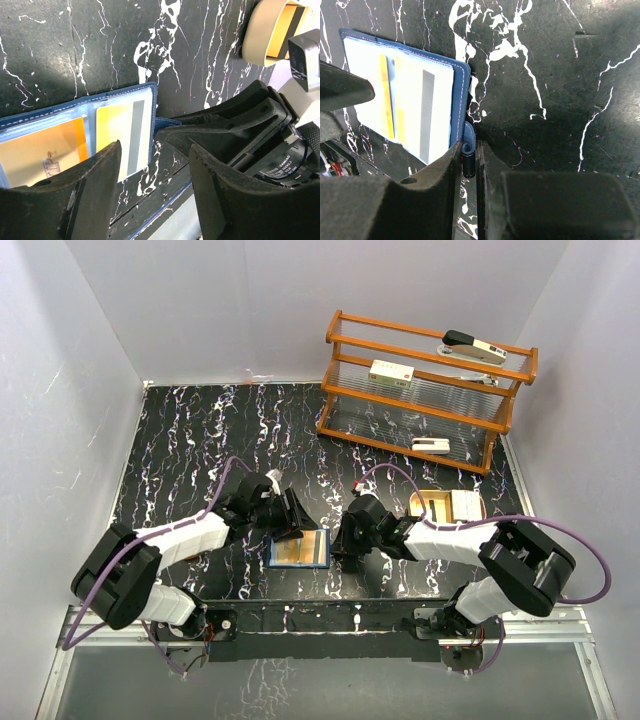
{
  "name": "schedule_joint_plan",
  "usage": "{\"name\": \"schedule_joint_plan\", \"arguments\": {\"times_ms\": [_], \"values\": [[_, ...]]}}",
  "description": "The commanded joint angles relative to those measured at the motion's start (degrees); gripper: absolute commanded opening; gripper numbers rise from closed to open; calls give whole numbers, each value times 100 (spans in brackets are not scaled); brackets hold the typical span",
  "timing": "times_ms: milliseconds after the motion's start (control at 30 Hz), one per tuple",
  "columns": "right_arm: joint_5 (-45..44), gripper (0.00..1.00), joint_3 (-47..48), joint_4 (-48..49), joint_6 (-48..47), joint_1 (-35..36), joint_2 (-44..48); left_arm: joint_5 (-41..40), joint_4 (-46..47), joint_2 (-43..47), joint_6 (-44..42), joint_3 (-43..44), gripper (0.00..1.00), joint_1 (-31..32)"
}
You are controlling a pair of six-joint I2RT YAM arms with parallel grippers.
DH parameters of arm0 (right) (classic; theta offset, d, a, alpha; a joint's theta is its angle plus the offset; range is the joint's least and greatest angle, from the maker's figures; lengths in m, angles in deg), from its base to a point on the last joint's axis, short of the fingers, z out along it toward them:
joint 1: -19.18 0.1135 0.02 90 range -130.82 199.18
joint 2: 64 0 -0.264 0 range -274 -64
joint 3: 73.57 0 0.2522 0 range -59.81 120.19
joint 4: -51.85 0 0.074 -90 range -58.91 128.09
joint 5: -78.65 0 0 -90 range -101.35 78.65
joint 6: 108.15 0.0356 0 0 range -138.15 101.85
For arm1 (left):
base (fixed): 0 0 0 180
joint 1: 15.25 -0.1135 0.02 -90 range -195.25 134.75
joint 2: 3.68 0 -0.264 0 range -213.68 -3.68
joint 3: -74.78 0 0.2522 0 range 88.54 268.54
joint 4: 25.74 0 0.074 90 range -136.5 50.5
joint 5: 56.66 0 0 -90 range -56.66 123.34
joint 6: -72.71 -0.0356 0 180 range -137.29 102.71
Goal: Put the credit cards into the card holder
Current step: Insert the credit card into the card holder.
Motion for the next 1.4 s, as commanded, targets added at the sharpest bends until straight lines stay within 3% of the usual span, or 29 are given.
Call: {"name": "schedule_joint_plan", "arguments": {"times_ms": [0, 533, 1000, 1267, 1367], "values": [[-216, 14, -68, -277, -146, 7, 13, 6, -693, 195, -314, 166, 55, 9], [-279, 14, -59, -358, -154, 7, 69, 233, -472, -499, -479, 6, 56, 18], [-434, 11, -243, -105, -23, 7, 24, 292, 455, -198, 705, -268, 49, 222], [-564, 10, -215, -234, 39, 12, 119, 171, 376, -273, 720, -106, 51, 314], [-730, 14, -167, -537, 16, 7, 293, 55, -254, -193, 406, 188, 54, 306]]}}
